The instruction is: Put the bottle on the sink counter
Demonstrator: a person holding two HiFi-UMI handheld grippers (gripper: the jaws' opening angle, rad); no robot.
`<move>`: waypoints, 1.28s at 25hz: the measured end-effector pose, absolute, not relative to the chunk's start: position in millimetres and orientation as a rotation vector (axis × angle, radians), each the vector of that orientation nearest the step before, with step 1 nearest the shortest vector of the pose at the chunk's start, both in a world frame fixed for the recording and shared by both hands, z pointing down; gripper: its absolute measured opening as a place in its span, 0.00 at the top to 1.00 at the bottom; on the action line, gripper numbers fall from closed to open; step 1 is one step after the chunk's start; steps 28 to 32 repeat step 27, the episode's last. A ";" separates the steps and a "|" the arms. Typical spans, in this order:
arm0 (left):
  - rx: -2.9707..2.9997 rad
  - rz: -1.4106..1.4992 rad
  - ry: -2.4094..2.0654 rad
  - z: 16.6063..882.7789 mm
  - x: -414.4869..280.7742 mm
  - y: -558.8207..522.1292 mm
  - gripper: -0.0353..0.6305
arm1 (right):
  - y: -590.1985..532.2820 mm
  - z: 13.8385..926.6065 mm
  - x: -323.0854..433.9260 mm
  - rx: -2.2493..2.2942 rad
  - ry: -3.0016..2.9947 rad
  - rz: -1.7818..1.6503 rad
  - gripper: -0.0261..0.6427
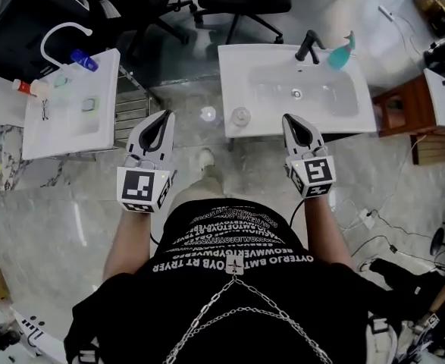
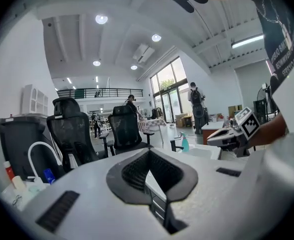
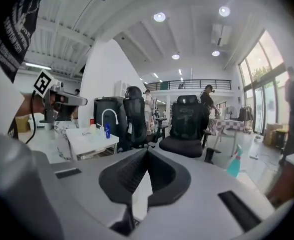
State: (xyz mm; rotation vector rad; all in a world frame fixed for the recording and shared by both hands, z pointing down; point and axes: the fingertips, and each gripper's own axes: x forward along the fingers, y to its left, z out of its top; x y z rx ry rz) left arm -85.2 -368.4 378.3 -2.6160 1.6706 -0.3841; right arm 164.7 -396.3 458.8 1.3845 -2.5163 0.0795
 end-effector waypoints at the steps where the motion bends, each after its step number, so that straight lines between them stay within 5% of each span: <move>1: -2.617 -0.371 1.666 376.1 -78.6 -359.3 0.94 | -389.8 445.6 167.5 1.386 -2.508 0.052 0.97; 17: -2.587 -0.417 1.753 371.4 -79.1 -250.8 0.94 | -316.0 407.1 165.7 1.304 -2.551 -0.015 0.97; 32: -2.611 -0.440 1.743 364.3 -114.4 -263.0 0.94 | -321.2 406.6 129.7 1.321 -2.535 0.046 0.97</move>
